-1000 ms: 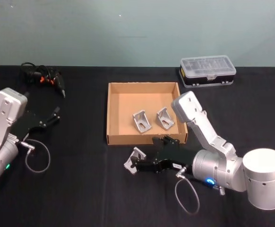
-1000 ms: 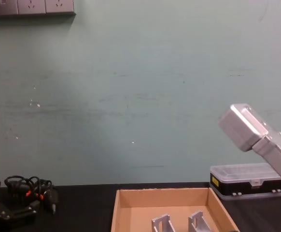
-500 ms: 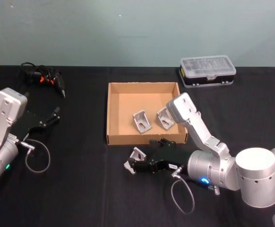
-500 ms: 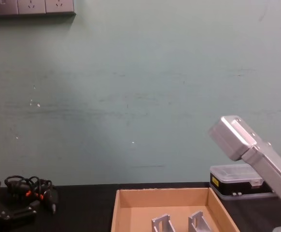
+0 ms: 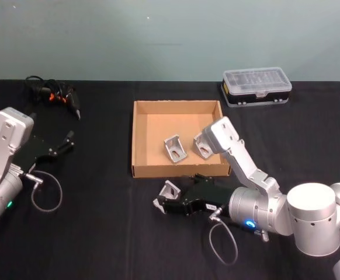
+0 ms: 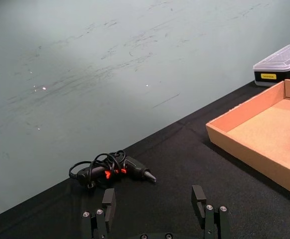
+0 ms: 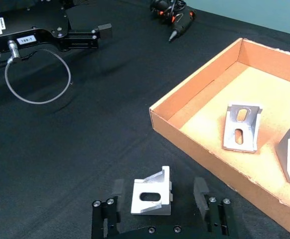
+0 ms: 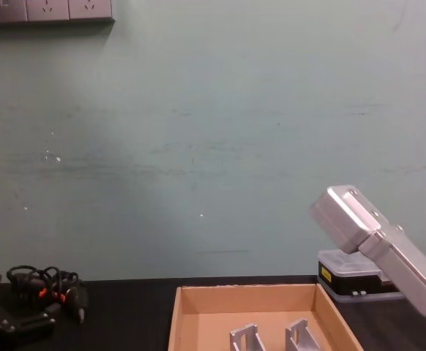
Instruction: Use one hand to pick up the angle iron from the table and place it into the box.
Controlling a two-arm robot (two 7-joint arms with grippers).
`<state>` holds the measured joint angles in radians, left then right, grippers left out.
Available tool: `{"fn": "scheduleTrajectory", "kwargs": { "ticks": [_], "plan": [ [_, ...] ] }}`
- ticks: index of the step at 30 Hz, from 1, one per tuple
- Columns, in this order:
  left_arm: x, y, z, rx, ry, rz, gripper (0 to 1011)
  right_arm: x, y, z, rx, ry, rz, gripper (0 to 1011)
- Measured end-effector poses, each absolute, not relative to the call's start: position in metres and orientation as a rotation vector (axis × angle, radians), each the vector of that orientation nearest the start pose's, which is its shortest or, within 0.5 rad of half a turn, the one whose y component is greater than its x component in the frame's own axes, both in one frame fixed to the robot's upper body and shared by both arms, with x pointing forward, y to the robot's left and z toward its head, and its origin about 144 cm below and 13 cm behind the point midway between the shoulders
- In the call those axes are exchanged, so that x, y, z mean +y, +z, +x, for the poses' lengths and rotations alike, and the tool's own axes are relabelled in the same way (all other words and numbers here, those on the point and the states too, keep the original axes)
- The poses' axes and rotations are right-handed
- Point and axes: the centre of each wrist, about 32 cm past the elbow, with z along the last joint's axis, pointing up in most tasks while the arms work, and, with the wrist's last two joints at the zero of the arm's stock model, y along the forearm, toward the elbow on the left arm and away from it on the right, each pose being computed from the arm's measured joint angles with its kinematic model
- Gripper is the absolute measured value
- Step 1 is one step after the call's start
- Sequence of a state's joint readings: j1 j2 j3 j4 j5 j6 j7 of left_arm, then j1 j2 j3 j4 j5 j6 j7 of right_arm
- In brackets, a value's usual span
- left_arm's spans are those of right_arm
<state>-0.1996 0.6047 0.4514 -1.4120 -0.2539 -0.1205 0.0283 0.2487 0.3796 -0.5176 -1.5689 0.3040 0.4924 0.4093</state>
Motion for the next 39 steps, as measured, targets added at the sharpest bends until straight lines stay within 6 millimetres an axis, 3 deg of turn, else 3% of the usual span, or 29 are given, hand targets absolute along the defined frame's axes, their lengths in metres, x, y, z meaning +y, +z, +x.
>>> {"fn": "scheduleTrajectory", "kwargs": {
  "ticks": [5, 20, 24, 28, 39],
  "plan": [
    [0.31, 1.14, 0.489, -0.285, 1.248, 0.304, 1000, -0.188, 1.178, 0.49, 0.211, -0.711, -0.441, 799],
    [0.31, 1.14, 0.489, -0.285, 1.248, 0.304, 1000, -0.188, 1.177, 0.488, 0.202, -0.707, -0.438, 319],
    [0.31, 1.14, 0.489, -0.285, 1.248, 0.304, 1000, -0.189, 1.176, 0.488, 0.201, -0.707, -0.439, 145],
    [0.31, 1.14, 0.489, -0.285, 1.248, 0.304, 1000, -0.189, 1.176, 0.487, 0.2, -0.707, -0.439, 68],
    [0.31, 1.14, 0.489, -0.285, 1.248, 0.304, 1000, -0.189, 1.187, 0.481, 0.153, -0.724, -0.395, 68]
  ]
}}
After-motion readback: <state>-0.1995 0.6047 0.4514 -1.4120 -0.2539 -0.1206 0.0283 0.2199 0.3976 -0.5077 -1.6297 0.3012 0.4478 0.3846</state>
